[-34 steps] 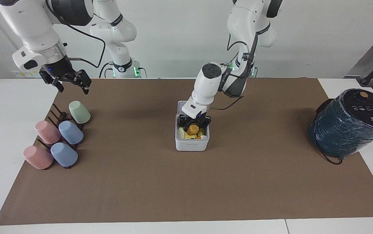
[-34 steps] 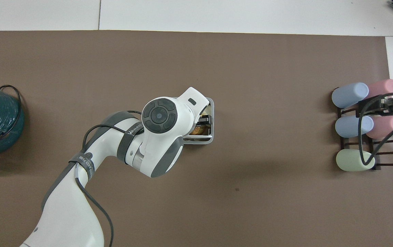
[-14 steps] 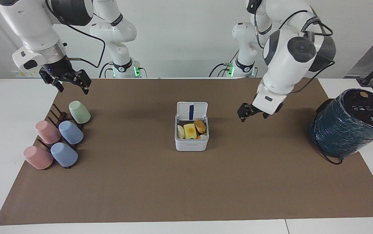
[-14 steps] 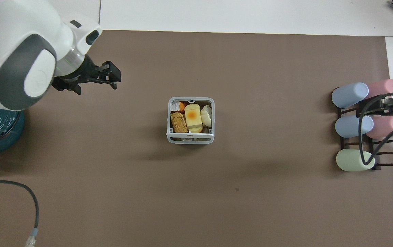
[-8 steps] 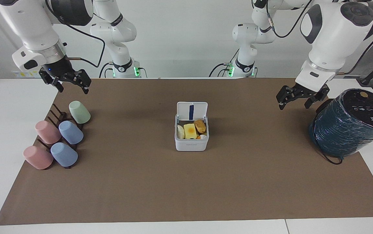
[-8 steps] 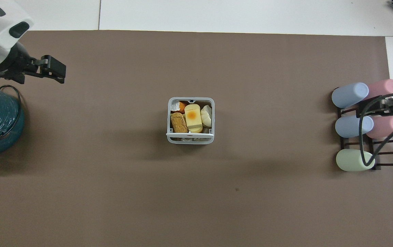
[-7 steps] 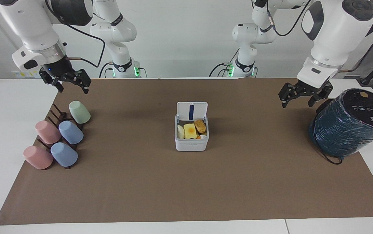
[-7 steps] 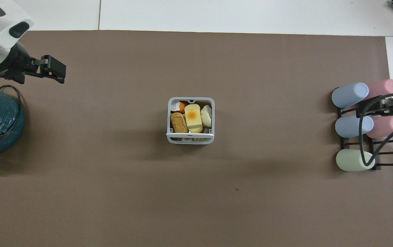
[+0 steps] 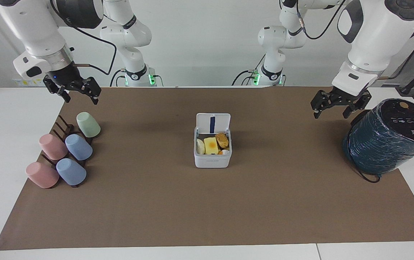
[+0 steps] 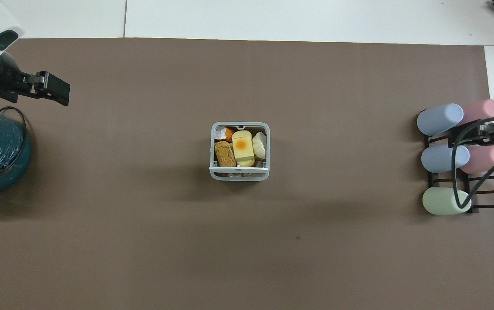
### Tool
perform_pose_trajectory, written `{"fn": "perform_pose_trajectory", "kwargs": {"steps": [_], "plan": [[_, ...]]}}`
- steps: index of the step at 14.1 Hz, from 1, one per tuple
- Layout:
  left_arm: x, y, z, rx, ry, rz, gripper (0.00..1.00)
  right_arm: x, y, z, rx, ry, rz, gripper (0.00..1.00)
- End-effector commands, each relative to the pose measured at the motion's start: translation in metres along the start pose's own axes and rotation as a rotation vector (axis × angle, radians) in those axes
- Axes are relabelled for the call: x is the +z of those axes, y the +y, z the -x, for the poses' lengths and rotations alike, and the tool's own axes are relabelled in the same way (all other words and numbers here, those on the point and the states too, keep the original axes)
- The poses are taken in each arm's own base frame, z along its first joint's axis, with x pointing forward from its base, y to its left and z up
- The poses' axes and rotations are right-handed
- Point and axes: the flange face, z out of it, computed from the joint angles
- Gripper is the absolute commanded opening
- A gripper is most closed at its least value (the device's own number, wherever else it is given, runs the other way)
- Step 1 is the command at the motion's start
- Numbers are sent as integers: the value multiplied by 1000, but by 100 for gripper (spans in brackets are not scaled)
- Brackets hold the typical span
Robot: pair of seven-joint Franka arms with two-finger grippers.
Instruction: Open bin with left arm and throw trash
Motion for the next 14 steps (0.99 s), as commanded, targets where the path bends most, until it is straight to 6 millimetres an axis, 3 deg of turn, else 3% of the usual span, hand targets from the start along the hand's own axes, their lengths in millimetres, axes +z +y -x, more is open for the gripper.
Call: {"fn": "perform_pose_trajectory", "kwargs": {"steps": [1,14], "plan": [[3,1,5,6,22,36,100,-1,4,7,-16,3,-14,100],[10,-10,18,-18,-18,45,100,-1,2,7,-22,4,-11,100]]}}
